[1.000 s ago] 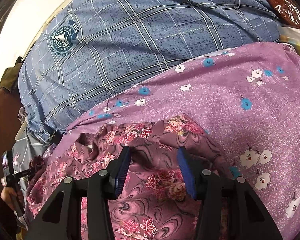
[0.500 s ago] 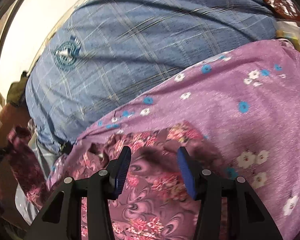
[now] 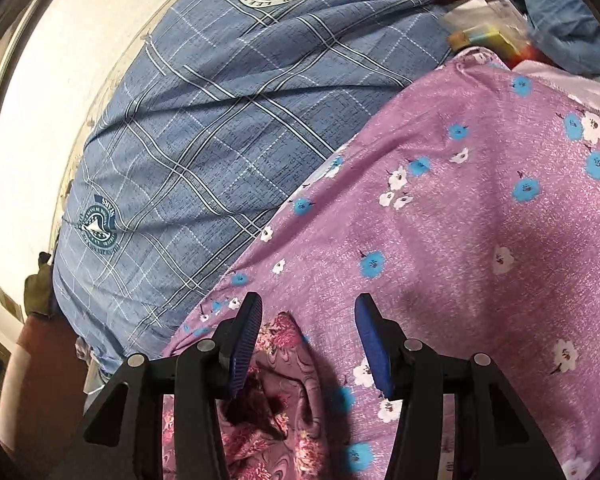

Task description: Fold small clothes

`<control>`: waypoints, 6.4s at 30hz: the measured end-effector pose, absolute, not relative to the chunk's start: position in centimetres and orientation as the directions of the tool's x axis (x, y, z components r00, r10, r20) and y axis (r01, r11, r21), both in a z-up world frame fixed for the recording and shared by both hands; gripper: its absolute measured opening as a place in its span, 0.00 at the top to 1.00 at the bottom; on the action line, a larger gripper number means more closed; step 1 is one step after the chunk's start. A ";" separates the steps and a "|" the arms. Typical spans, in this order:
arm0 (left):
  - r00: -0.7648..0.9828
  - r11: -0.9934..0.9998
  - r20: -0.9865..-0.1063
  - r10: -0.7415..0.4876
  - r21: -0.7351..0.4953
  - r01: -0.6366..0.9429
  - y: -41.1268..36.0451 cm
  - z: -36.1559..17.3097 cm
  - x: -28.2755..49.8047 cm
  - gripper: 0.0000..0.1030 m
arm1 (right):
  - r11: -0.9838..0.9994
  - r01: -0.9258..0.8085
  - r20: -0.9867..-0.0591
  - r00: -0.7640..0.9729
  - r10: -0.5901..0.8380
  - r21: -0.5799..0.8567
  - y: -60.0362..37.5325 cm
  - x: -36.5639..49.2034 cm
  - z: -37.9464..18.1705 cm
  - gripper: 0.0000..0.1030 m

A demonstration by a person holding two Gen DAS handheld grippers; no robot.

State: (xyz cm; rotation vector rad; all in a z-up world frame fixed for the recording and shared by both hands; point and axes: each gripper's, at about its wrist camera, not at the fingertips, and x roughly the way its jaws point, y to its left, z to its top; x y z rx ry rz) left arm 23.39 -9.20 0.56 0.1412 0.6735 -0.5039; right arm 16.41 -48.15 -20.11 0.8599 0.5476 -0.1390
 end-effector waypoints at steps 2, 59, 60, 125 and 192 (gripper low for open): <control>0.676 0.923 -0.677 -0.290 -0.011 0.384 -6.1 -2.8 24.8 0.21 | 0.644 0.307 -0.503 0.853 0.141 0.700 -48.3 16.4 -20.3 0.50; 0.631 0.999 -0.776 -0.021 0.009 0.044 0.8 -20.9 29.7 0.56 | 0.855 0.077 -0.586 0.759 0.283 0.513 -38.4 20.5 -20.6 0.84; 0.649 0.999 -0.760 -0.037 -0.007 0.049 0.9 -20.6 29.0 0.56 | 0.854 0.053 -0.584 0.751 0.308 0.518 -37.9 20.7 -20.8 0.79; 0.411 0.990 -0.908 0.082 0.029 -0.135 5.9 -33.6 2.2 0.19 | 0.828 -0.107 -0.732 0.414 0.541 0.551 -28.1 -6.3 -28.9 0.97; 0.543 0.731 -0.636 -0.549 -0.680 -0.057 13.2 -18.9 36.5 0.94 | 0.570 0.107 -0.428 0.775 0.465 0.815 -44.7 21.5 -19.6 0.74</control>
